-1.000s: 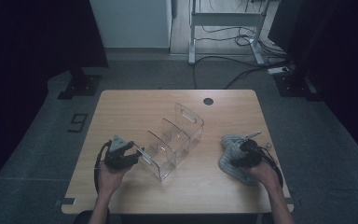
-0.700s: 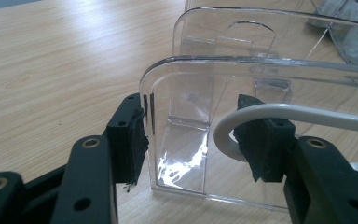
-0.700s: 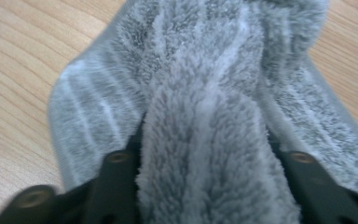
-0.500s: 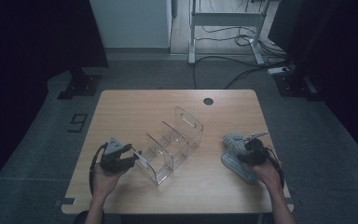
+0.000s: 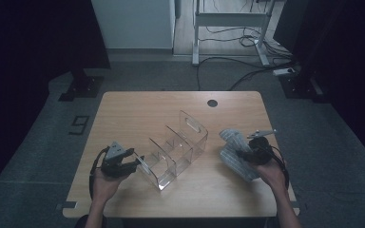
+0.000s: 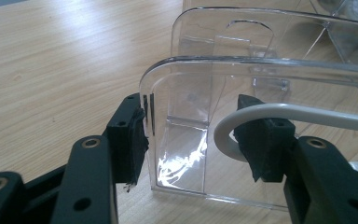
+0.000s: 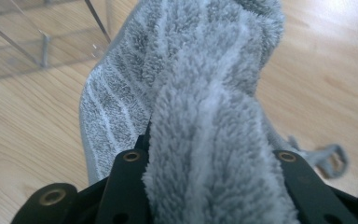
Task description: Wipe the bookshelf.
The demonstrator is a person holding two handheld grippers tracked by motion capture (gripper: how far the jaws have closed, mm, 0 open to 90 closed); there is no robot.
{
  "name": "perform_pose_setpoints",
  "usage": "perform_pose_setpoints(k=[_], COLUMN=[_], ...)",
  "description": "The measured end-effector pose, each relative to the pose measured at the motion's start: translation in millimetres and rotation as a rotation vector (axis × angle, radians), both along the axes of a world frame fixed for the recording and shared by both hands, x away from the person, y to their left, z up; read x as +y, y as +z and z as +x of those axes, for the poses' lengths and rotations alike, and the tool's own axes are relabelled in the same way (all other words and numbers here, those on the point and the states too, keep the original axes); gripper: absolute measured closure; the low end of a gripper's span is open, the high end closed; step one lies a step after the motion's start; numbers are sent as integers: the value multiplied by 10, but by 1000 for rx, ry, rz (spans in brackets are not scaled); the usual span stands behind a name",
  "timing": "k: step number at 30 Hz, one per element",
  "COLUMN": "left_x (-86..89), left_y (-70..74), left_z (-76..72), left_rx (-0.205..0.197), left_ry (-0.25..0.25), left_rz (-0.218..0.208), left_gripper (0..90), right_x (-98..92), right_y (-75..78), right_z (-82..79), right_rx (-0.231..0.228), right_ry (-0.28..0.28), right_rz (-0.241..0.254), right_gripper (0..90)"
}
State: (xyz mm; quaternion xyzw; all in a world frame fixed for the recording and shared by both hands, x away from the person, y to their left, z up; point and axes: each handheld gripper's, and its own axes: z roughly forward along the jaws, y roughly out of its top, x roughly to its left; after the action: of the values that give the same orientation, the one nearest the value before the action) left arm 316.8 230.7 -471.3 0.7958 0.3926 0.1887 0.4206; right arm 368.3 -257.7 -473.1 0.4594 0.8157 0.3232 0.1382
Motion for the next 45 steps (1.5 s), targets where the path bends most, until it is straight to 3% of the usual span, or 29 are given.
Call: perform_pose_setpoints(k=[4,8,14,30,45], left_x=[-14,-30,-57,-118,-160], left_y=[2,5,6,13,19], left_z=[-15,-30,-41,-47,-40], left_rx=[2,4,5,7,8], left_ry=[-8,-20,-40,-55,-47], left_rz=[1,4,4,10,17], left_gripper=[453,453,453,452,453], right_x=[118,281,448,764,945], right_y=[58,91,90,106,136], right_z=[55,152,233,151,42], right_rx=[0,2,5,-41,-76], right_ry=[22,43,63,157,210], right_rz=[5,-24,-8,-7,-72], right_gripper=[637,637,636,644,651])
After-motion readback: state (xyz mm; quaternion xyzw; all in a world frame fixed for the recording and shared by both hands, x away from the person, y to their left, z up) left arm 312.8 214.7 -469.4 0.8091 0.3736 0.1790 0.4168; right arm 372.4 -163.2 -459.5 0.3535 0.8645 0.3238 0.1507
